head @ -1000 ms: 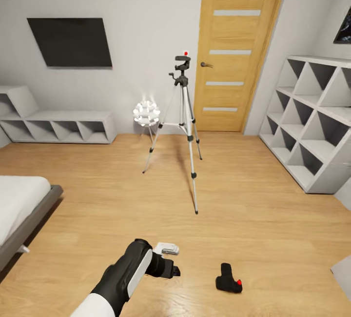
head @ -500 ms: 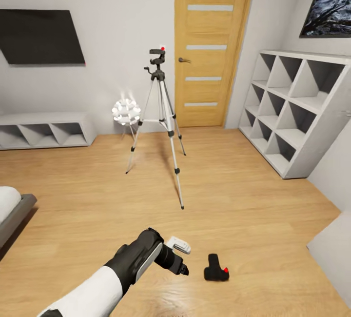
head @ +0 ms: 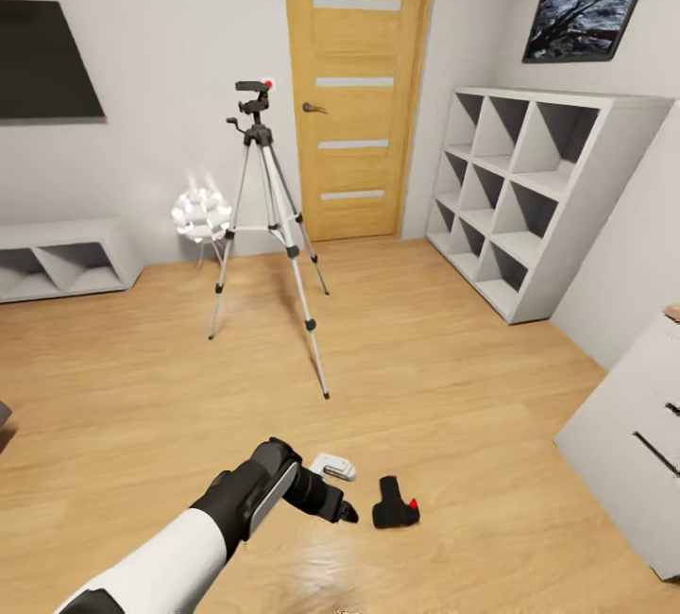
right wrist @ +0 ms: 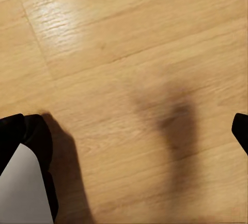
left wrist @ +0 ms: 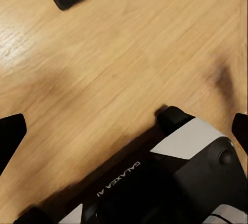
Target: Attach the digital camera to the camera tripod in the bedroom.
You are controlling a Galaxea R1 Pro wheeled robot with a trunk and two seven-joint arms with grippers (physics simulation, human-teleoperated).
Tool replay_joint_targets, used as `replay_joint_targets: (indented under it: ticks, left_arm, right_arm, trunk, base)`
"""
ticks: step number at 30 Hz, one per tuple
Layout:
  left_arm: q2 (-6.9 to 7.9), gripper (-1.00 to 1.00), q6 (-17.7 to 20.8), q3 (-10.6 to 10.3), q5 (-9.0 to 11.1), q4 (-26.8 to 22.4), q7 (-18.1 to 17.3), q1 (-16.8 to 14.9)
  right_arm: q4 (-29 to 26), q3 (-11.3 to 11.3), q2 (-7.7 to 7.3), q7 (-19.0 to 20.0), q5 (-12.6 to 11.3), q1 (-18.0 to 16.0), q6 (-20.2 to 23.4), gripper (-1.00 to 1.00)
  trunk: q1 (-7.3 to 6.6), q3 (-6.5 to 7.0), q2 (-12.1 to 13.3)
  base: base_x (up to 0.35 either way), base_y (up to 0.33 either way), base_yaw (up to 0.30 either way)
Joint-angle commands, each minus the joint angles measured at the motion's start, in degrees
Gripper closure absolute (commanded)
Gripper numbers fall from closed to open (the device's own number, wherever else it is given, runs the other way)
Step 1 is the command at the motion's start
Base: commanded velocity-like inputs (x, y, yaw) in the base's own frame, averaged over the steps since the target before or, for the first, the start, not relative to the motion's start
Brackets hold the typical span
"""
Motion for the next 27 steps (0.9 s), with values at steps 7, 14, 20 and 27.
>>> replay_joint_targets:
  ticks: [7,14,20,27]
  left_arm:
    - [1.01,-1.00,-0.1,8.6,0.1,0.0,-0.5,0.0]
    - [1.09,-1.00,-0.2,11.4,-0.2,-0.4,-1.1,0.0]
    - [1.47,-1.00,-0.2,12.5,-0.1,-0.7,-1.3,0.1]
    - [1.88,-1.00,-0.8,12.9,-0.3,-0.5,-0.8,0.6]
  right_arm:
    - [-1.3,0.0,-0.14,0.4,-0.9,0.4,-4.6,-1.00]
    - [-12.8,0.0,-0.21,0.4,-4.9,5.7,-11.4,-1.00]
    - [-49.7,-7.5,0.05,-1.3,-8.7,24.9,1.4,-1.00]
    - [-54.9,-17.0,0.58,-2.0,-8.6,29.7,12.2,-1.00]
  trunk:
    - [1.54,-1.61,-2.8]
    - [3.08,-3.14,-5.7]
    - [3.95,-4.13,-7.3]
    - [3.95,-4.33,-7.3]
  base:
    - [0.000,0.000,-0.250]
    - [0.000,0.000,-0.224]
    - [0.000,0.000,-0.174]
    - [0.000,0.000,-0.094]
